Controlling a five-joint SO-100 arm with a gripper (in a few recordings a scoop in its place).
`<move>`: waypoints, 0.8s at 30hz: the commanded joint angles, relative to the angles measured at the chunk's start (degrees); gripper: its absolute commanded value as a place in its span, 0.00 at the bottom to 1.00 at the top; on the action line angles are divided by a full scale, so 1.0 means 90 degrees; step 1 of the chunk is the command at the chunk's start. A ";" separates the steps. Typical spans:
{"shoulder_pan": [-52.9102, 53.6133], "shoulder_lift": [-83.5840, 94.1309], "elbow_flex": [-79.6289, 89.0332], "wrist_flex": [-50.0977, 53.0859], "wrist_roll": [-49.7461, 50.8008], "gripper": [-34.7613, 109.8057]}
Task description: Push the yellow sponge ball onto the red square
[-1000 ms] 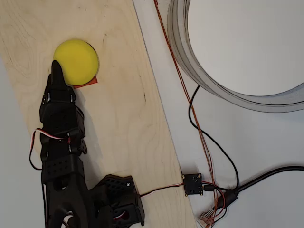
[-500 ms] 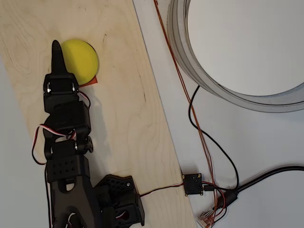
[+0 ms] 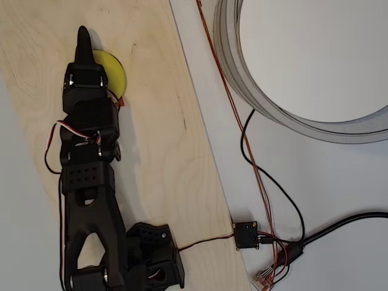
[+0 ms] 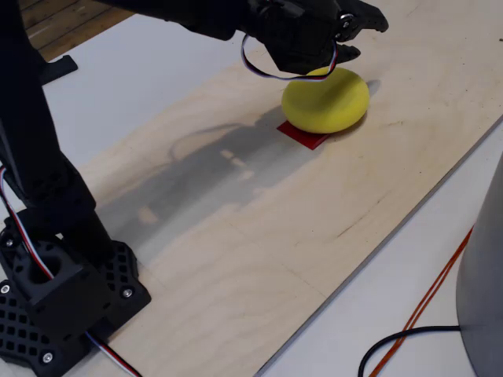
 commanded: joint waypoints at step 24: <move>0.0010 -0.0107 0.0557 -0.0645 0.0576 0.36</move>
